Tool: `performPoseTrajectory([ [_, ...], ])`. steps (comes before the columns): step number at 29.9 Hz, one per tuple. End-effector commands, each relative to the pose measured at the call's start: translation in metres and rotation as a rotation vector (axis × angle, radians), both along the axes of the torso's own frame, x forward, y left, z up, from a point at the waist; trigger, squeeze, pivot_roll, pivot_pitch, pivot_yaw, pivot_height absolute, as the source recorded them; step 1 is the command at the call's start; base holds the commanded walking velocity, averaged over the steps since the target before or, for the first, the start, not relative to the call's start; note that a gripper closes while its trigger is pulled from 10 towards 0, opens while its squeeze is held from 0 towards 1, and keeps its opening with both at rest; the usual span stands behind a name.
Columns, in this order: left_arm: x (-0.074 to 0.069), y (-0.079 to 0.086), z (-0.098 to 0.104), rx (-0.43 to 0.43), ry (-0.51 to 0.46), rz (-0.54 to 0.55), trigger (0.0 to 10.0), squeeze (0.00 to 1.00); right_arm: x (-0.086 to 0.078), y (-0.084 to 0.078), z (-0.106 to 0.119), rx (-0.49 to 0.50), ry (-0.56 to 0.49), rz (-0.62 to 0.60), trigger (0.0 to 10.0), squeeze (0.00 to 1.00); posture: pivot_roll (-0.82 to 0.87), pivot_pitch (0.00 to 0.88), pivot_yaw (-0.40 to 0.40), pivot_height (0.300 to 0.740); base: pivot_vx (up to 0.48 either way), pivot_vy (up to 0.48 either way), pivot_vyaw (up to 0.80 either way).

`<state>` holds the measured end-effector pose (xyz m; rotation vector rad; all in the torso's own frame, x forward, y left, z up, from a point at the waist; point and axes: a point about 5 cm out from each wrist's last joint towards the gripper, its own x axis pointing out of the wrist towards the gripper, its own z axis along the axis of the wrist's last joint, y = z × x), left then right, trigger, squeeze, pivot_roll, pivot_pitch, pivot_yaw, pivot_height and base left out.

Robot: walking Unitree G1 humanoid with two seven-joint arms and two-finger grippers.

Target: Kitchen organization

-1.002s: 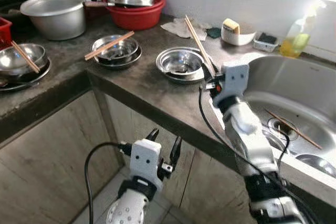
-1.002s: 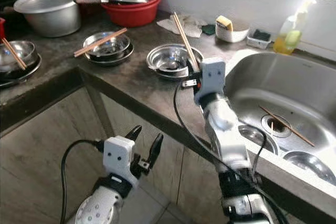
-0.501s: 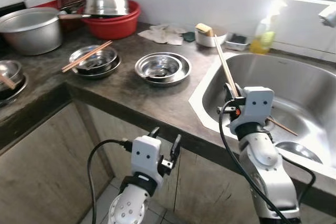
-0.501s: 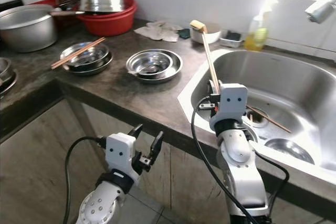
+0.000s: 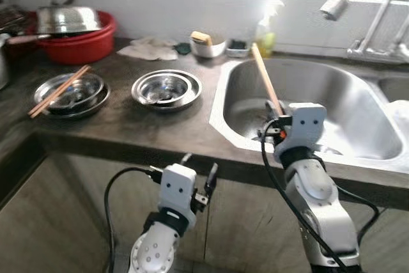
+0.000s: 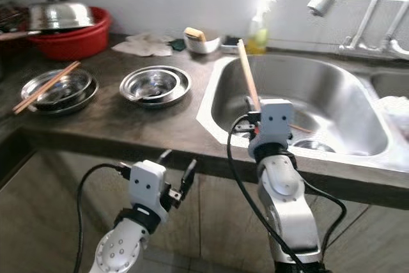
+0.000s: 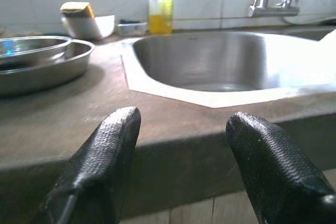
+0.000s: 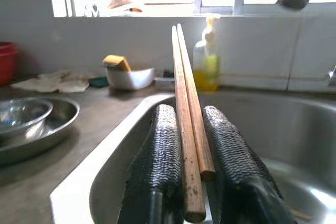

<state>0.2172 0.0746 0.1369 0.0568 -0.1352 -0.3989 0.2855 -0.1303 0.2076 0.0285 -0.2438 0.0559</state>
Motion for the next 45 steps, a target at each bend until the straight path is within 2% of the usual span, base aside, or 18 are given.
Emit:
performPoseTrajectory([
  [1,0.0,-0.002,-0.002,0.005,0.006,-0.005,10.0,0.0,0.002,0.001,0.005,-0.01,-0.006,0.01,0.0,0.0,0.08,0.028,-0.037,0.74,0.33,-0.345,0.0],
  [2,0.001,-0.002,-0.002,0.005,0.006,-0.005,10.0,0.0,0.004,0.002,0.007,-0.021,-0.005,0.02,0.0,0.0,0.08,0.028,-0.037,0.74,0.334,-0.341,0.0],
  [3,0.001,-0.002,-0.002,0.006,0.006,-0.006,10.0,0.0,0.005,0.002,0.007,-0.028,-0.005,0.026,1.7,0.0,0.08,0.028,-0.037,0.74,0.33,-0.345,0.0],
  [4,0.001,-0.002,-0.002,0.008,0.005,-0.005,10.0,0.0,0.006,0.002,0.009,-0.034,-0.004,0.035,2.0,0.0,0.08,0.031,-0.037,0.74,0.33,-0.345,0.0],
  [5,0.001,-0.002,-0.002,0.01,0.005,-0.005,10.0,0.0,0.008,0.002,0.01,-0.044,-0.001,0.044,3.1,0.0,0.08,0.031,-0.037,0.74,0.33,-0.345,0.0],
  [6,0.001,-0.002,-0.003,0.011,0.005,-0.005,10.0,0.0,0.009,0.002,0.011,-0.051,0.003,0.053,8.8,0.0,0.08,0.033,-0.036,0.74,0.334,-0.341,0.0],
  [7,0.001,-0.003,-0.003,0.007,0.006,-0.01,10.0,0.0,0.012,0.001,0.014,-0.061,0.003,0.062,10.0,0.0,0.08,0.034,-0.038,0.74,0.33,-0.345,0.0],
  [17,0.001,0.0,-0.003,-0.019,0.025,0.023,10.0,0.0,0.031,-0.014,0.024,-0.226,0.097,0.15,10.0,0.0,0.08,0.043,-0.043,0.74,0.069,-0.066,0.0],
  [18,0.0,0.0,-0.004,-0.018,0.027,0.023,10.0,0.0,0.036,-0.021,0.025,-0.267,0.142,0.153,10.0,0.0,0.09,0.048,-0.046,0.74,0.0,0.0,0.0],
  [22,-0.001,-0.001,-0.004,-0.02,0.029,0.023,10.0,0.0,0.043,-0.033,0.031,-0.316,0.197,0.16,10.0,0.0,0.08,0.053,-0.045,0.74,0.0,0.0,0.0],
  [24,-0.001,-0.001,-0.004,-0.023,0.031,0.022,10.0,0.0,0.05,-0.045,0.033,-0.352,0.268,0.141,10.0,0.0,0.08,0.059,-0.043,0.74,0.0,0.0,0.0],
  [26,-0.002,-0.001,-0.004,-0.022,0.032,0.021,10.0,0.0,0.054,-0.052,0.035,-0.373,0.296,0.128,10.0,0.0,0.08,0.059,-0.043,0.74,0.0,0.0,0.0],
  [30,-0.004,-0.001,-0.003,-0.027,0.033,0.019,10.0,0.0,0.067,-0.074,0.032,-0.446,0.41,0.11,10.0,0.0,0.09,0.075,-0.045,0.74,0.0,0.0,0.0],
  [33,-0.006,-0.003,-0.002,-0.03,0.032,0.006,10.0,0.0,0.076,-0.083,0.025,-0.469,0.483,0.1,10.0,0.0,0.09,0.086,-0.042,0.74,0.0,0.0,0.0],
  [37,-0.008,-0.004,0.0,-0.034,0.03,-0.007,10.0,0.0,0.084,-0.084,0.019,-0.481,0.542,0.126,10.0,0.0,0.1,0.099,-0.04,0.74,0.0,0.0,0.0],
  [40,-0.011,-0.004,0.001,-0.032,0.031,-0.015,10.0,0.0,0.092,-0.079,0.013,-0.495,0.565,0.136,10.0,0.0,0.11,0.109,-0.04,0.74,0.0,0.0,0.0],
  [42,-0.014,-0.004,0.002,-0.031,0.031,-0.016,10.0,0.0,0.1,-0.07,0.006,-0.499,0.589,0.174,10.0,0.0,0.12,0.119,-0.042,0.74,0.0,0.0,0.0],
  [45,-0.015,-0.003,0.002,-0.029,0.033,-0.016,10.0,0.0,0.102,-0.067,0.003,-0.494,0.597,0.185,10.0,0.0,0.12,0.125,-0.043,0.74,0.0,0.0,0.0],
])
